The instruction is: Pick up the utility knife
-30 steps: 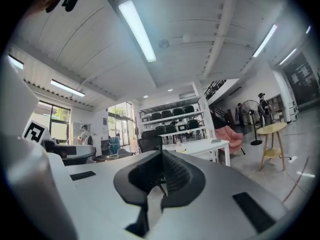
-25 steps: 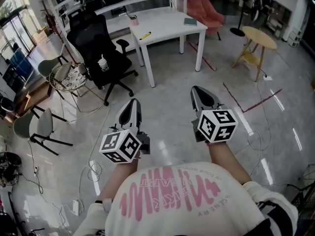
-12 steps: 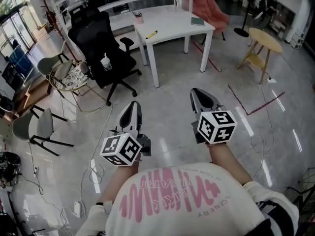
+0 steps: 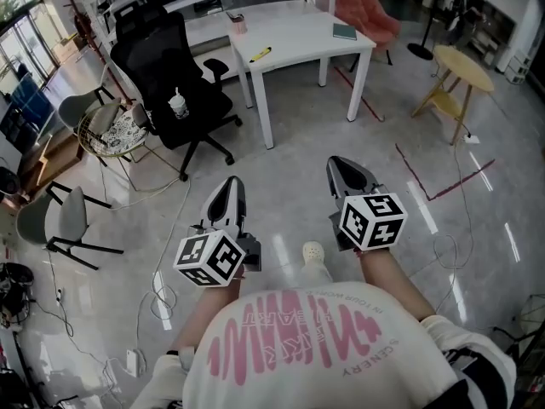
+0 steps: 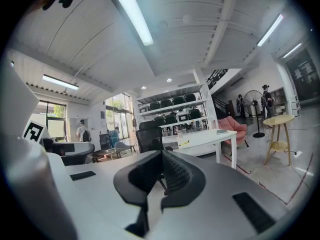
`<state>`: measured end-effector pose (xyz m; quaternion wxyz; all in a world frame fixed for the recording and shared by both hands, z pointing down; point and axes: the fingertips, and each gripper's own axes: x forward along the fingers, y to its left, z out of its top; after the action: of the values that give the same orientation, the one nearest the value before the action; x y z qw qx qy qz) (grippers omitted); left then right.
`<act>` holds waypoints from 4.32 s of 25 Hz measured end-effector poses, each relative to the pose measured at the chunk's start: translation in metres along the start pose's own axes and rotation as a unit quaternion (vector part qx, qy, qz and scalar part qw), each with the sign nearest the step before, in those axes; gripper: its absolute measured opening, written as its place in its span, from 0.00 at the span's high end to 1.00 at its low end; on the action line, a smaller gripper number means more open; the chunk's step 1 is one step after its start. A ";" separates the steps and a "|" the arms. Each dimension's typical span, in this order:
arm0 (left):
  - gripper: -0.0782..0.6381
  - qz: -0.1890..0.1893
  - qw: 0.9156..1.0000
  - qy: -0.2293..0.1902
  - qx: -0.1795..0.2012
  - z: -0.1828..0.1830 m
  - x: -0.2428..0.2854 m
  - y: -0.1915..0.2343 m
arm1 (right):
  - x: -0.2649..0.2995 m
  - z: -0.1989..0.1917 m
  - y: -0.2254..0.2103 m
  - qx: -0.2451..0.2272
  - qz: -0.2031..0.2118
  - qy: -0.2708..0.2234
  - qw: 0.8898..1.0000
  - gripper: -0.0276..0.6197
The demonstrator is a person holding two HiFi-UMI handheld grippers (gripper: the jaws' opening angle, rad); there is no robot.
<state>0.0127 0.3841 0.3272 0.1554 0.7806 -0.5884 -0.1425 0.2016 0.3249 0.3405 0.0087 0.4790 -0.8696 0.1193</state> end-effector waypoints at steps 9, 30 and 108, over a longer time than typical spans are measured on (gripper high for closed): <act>0.86 0.000 1.000 -0.012 0.001 0.016 0.115 0.010 | 0.090 0.034 -0.067 -0.003 0.014 0.002 1.000 0.94; 0.86 0.014 0.998 -0.065 0.002 0.056 0.374 0.046 | 0.301 0.131 -0.208 -0.040 0.064 -0.019 0.997 0.94; 0.86 0.174 0.974 0.064 -0.131 0.067 0.687 0.621 | 1.021 -0.065 -0.333 0.288 -0.176 0.354 0.872 0.67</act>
<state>-0.3736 -0.4437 0.4932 0.3163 0.6468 -0.6800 -0.1390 -0.0791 -0.6809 0.6021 0.1984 0.5314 -0.6365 0.5227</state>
